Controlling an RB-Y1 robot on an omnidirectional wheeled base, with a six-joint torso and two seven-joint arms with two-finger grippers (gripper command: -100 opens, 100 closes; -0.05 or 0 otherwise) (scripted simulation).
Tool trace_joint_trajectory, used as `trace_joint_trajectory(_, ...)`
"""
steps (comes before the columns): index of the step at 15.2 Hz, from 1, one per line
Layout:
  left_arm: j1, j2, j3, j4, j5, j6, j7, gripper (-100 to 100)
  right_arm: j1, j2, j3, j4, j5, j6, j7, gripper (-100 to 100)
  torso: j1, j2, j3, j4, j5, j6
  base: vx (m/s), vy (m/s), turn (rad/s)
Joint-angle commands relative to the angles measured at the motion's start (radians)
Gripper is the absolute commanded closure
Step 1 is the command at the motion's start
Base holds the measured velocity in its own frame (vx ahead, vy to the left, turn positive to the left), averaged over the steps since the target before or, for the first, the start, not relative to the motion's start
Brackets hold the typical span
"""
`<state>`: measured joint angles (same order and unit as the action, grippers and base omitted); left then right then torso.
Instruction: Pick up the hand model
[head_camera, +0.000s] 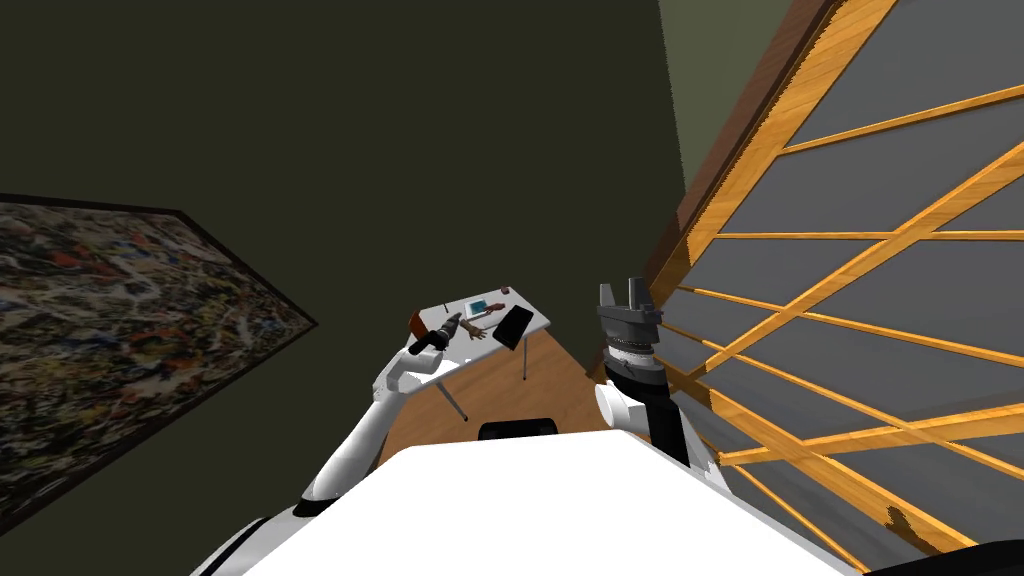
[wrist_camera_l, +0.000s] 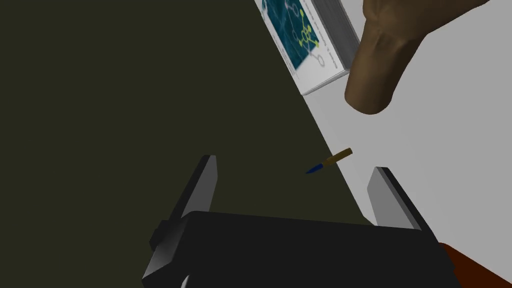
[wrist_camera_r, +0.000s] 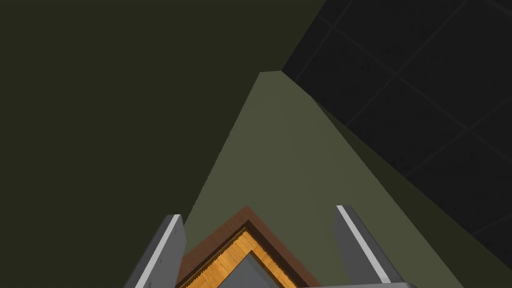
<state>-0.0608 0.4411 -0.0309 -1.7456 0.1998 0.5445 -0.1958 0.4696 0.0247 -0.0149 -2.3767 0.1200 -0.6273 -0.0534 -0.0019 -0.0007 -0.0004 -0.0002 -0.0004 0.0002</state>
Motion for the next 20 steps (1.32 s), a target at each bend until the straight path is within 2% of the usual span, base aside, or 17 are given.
trace_joint_trajectory(1,-0.008,0.004,0.0,0.014,0.001,0.034,-0.005,-100,0.0,0.0,0.0,0.0,0.0,0.0,0.0,0,0.0,0.0,0.0,0.0,0.0,0.0,0.006,-0.017,-0.04)
trace_joint_trajectory(2,-0.037,0.015,0.0,0.046,0.006,0.068,-0.015,-100,0.0,0.0,0.0,0.0,0.0,0.0,0.0,0,0.0,0.0,0.0,0.0,0.0,0.0,0.006,-0.02,-0.088)
trace_joint_trajectory(4,-0.037,0.015,0.0,0.046,0.006,0.091,-0.015,-100,0.0,0.0,0.0,0.0,0.0,0.0,0.0,0,0.0,0.0,0.0,0.0,0.0,0.0,0.006,-0.016,-0.074)
trace_joint_trajectory(5,-0.065,0.026,0.0,0.077,0.01,0.121,-0.025,-100,0.0,0.0,0.0,0.0,0.0,0.0,0.0,0,0.001,0.0,0.0,0.0,0.0,0.0,0.006,-0.018,-0.084)
trace_joint_trajectory(7,-0.065,0.026,0.0,0.077,0.01,0.146,-0.025,-100,0.0,0.0,0.0,0.0,0.0,0.0,0.0,0,0.0,0.0,0.0,0.0,0.0,0.0,0.005,-0.017,-0.06)
trace_joint_trajectory(8,-0.092,0.037,0.001,0.108,0.015,0.177,-0.034,-100,0.0,0.0,0.0,0.0,0.0,0.0,0.0,0,0.001,0.0,0.0,0.0,0.0,0.0,0.004,-0.021,-0.087)
trace_joint_trajectory(10,-0.092,0.037,0.001,0.108,0.015,0.2,-0.034,-100,0.0,0.0,0.0,0.0,0.0,0.0,0.0,0,0.0,0.0,0.0,0.0,0.0,0.0,0.006,-0.02,-0.064)
trace_joint_trajectory(11,-0.119,0.046,0.001,0.138,0.019,0.229,-0.043,-100,0.0,0.0,0.0,0.0,0.0,0.0,0.0,0,0.0,0.0,0.0,0.0,0.0,0.0,0.005,-0.02,-0.078)
trace_joint_trajectory(13,-0.119,0.046,0.001,0.138,0.019,0.252,-0.043,-100,0.0,0.0,0.0,0.0,0.0,0.0,0.0,0,0.0,0.0,0.0,0.0,0.0,0.0,0.004,-0.017,-0.055)
trace_joint_trajectory(14,-0.144,0.056,0.001,0.167,0.023,0.286,-0.052,-100,0.0,0.0,0.0,0.0,0.0,0.0,0.0,0,0.0,0.001,0.0,0.0,0.0,0.0,0.009,-0.018,-0.077)
trace_joint_trajectory(16,-0.144,0.056,0.001,0.167,0.023,0.303,-0.052,-100,0.0,0.0,0.0,0.0,0.0,0.0,0.0,0,0.0,0.0,0.0,0.0,0.0,0.0,0.007,-0.016,-0.06)
trace_joint_trajectory(17,-0.169,0.064,0.002,0.194,0.027,0.34,-0.061,-100,0.0,0.0,0.0,0.0,0.0,0.0,0.0,0,0.0,0.0,0.0,0.0,0.0,0.0,0.005,-0.017,-0.079)
trace_joint_trajectory(20,-0.192,0.072,0.002,0.221,0.031,0.397,-0.069,-100,0.0,0.0,0.0,0.0,0.0,0.0,0.0,0,0.0,0.0,0.0,0.0,0.0,0.0,0.007,-0.021,-0.09)
